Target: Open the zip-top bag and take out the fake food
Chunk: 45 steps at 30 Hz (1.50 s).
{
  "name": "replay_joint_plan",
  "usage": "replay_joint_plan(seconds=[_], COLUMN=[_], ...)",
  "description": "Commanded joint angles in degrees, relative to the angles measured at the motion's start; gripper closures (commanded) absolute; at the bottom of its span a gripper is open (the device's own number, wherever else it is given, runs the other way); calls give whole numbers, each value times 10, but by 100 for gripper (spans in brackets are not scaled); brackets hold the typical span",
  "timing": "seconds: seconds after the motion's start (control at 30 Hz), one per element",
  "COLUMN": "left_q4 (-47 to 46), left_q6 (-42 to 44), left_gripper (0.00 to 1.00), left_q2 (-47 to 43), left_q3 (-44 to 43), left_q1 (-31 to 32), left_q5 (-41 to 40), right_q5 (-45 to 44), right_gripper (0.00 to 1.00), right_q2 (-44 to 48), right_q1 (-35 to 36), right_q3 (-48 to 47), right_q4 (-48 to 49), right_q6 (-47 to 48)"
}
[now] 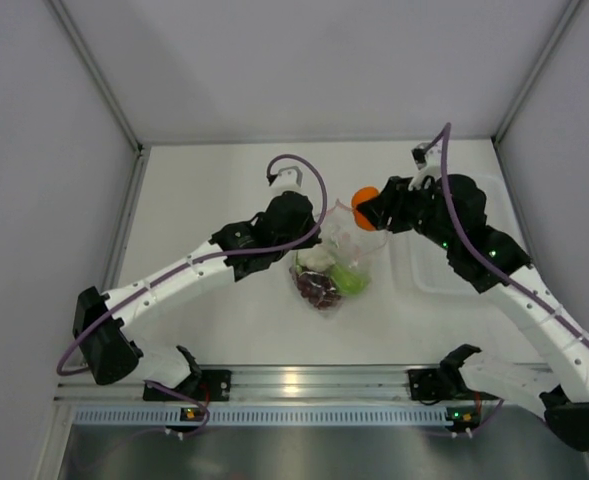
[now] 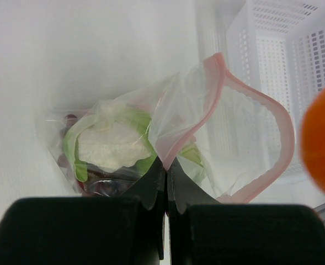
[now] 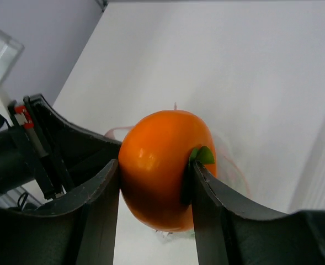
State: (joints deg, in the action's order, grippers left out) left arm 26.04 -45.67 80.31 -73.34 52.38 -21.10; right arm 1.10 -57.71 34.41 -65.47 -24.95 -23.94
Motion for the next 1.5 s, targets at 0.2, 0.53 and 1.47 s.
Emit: replay_joint_plan(seconds=[0.2, 0.53, 1.47], left_q4=[-27, -26, -24], left_q6=[2, 11, 56], left_gripper=[100, 100, 100], left_q2=[-31, -55, -47], left_q3=[43, 60, 37], left_q1=[-30, -32, -44], left_q5=[-8, -6, 85], right_q5=[50, -181, -196], right_gripper=[98, 100, 21], right_q2=[19, -126, -315], right_q1=[-221, -310, -301], right_q3=[-42, 8, -98], right_q4=[-77, -53, -60], right_q6=[45, 63, 51])
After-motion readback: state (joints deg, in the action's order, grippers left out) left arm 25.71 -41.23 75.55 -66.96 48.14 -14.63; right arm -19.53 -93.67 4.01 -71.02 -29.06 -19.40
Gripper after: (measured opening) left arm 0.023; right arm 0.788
